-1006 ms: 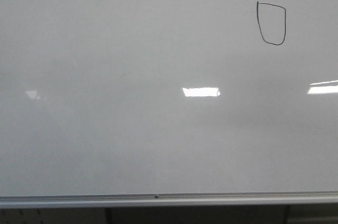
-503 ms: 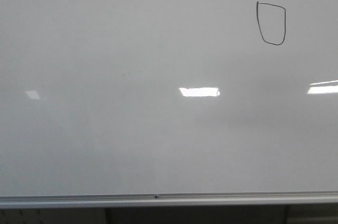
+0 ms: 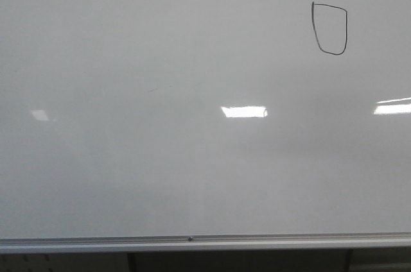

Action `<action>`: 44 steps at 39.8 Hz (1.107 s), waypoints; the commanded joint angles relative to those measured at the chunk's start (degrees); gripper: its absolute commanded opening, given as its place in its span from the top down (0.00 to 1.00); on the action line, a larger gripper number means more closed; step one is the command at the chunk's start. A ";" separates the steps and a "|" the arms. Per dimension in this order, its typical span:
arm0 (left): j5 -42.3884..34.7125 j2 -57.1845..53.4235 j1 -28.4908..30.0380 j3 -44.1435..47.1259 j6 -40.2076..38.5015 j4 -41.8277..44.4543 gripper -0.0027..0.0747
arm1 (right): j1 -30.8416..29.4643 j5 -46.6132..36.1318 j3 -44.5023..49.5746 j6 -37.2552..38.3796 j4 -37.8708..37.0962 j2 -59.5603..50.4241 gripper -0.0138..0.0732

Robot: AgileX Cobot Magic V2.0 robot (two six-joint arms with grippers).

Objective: Write number 0 on whiteboard

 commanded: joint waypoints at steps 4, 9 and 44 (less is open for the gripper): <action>-10.95 -4.14 -0.41 3.77 -5.63 6.29 0.99 | -0.24 -2.69 -1.47 0.10 1.44 0.55 0.91; -13.83 -9.22 -0.41 9.64 -10.72 11.63 0.99 | -0.24 -2.63 -1.47 0.10 1.44 0.55 0.91; -23.72 -10.79 -0.41 26.13 -10.98 11.96 0.99 | -0.24 -2.56 -1.47 0.10 1.44 0.55 0.91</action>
